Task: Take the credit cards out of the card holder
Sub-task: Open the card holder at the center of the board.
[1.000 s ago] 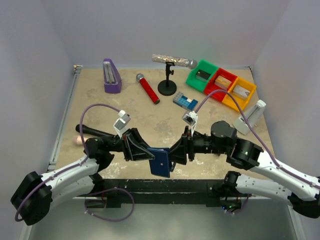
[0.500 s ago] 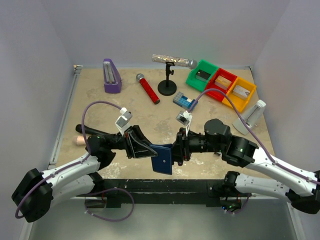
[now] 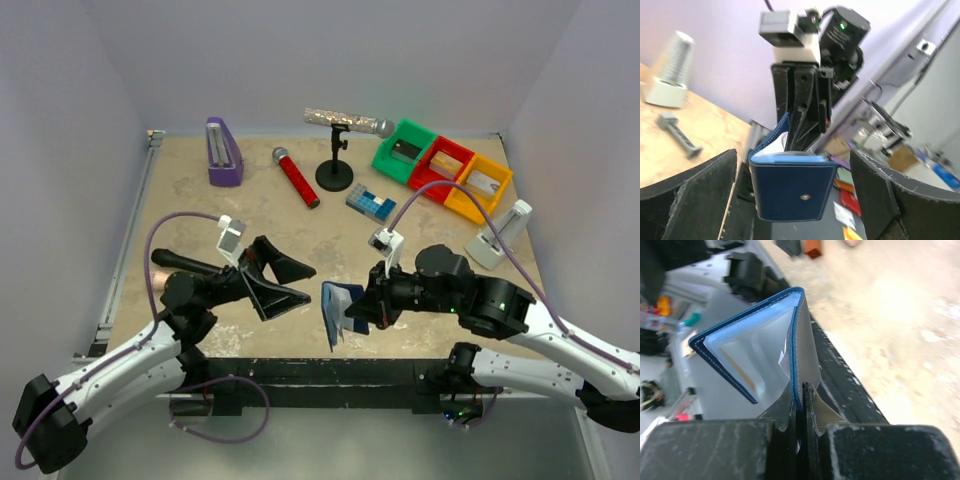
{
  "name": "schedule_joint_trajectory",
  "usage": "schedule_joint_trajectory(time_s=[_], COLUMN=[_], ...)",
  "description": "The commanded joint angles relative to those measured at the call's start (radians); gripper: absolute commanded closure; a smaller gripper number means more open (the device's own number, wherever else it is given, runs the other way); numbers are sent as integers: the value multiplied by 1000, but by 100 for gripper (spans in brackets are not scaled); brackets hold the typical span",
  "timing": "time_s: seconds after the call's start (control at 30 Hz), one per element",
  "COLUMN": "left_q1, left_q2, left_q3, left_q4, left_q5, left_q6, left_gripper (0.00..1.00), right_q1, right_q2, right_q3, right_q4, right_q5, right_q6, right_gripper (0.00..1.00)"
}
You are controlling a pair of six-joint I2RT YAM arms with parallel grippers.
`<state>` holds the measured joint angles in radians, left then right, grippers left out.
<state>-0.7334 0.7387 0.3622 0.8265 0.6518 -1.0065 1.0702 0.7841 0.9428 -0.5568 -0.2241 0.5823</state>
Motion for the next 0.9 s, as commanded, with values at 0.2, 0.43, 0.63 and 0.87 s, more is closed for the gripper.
schedule_joint_trajectory(time_s=[0.2, 0.43, 0.63, 0.87], left_q1=[8, -53, -104, -104], left_q2=[-50, 74, 61, -5], left_q3=[-86, -121, -103, -135], left_q4=[40, 181, 109, 60], left_q5=[-141, -123, -127, -138], left_q6=[-24, -74, -14, -7], left_gripper=[0, 0, 7, 34], right_q1=[2, 4, 4, -1], right_q2=[6, 14, -2, -29], right_q3=[113, 82, 53, 8], right_q4=[-132, -81, -48, -11], right_q5=[196, 206, 192, 181], right_q6=[-19, 31, 70, 105], right_gripper=[100, 100, 100, 100])
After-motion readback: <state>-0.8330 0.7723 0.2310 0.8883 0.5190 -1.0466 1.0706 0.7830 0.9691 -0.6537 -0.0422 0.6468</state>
